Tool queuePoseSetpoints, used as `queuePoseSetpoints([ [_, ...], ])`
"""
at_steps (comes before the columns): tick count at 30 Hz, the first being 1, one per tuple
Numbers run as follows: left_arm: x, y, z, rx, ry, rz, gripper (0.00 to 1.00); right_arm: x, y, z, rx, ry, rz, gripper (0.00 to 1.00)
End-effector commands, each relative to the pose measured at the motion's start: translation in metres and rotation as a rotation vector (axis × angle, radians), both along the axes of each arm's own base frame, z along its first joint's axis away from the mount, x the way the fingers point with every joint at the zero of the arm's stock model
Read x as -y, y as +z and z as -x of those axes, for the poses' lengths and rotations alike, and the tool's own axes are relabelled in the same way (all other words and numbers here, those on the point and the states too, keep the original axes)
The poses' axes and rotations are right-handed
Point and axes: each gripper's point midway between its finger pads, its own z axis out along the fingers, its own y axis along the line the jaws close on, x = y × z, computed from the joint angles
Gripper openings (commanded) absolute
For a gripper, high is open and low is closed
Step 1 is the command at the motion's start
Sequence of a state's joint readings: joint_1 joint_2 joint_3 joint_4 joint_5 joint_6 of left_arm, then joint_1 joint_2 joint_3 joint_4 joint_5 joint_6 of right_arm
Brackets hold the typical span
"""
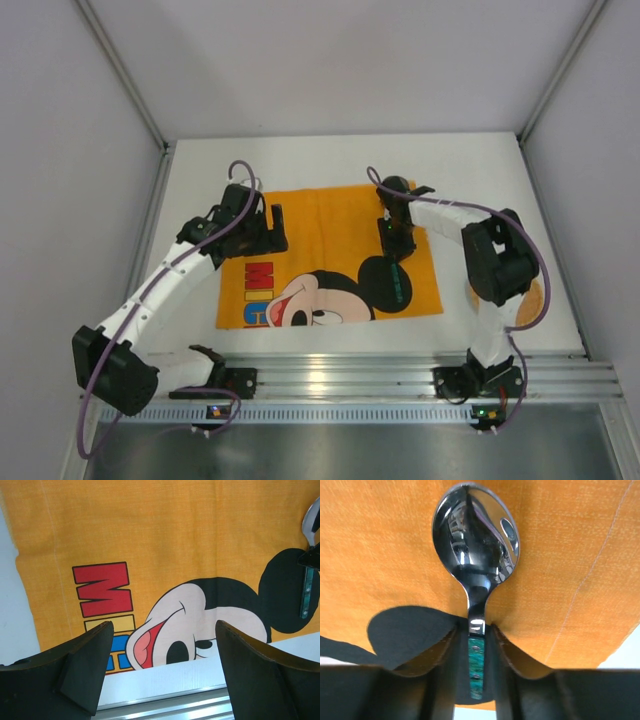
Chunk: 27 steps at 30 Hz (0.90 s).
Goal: Set the dinner table for one person
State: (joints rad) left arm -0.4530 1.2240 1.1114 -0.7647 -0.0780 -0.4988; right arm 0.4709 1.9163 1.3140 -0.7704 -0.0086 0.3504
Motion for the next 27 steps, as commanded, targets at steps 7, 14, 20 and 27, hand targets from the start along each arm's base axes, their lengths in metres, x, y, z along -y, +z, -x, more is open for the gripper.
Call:
queuePoseSetpoints([
  [7, -0.009, 0.006, 0.001, 0.023, 0.019, -0.023, 0.88, -0.004, 0.015, -0.019, 0.061, -0.017, 0.018, 0.43],
  [14, -0.009, 0.003, -0.005, 0.051, 0.01, -0.033, 0.88, 0.013, 0.063, -0.006, 0.123, -0.007, 0.042, 0.63],
  [20, -0.002, -0.014, -0.009, 0.032, -0.024, -0.02, 0.89, 0.056, 0.101, 0.004, 0.217, -0.103, 0.087, 0.82],
  [27, 0.015, -0.024, -0.021, 0.01, -0.07, 0.026, 0.88, 0.146, 0.081, 0.013, 0.153, -0.454, 0.063, 0.84],
])
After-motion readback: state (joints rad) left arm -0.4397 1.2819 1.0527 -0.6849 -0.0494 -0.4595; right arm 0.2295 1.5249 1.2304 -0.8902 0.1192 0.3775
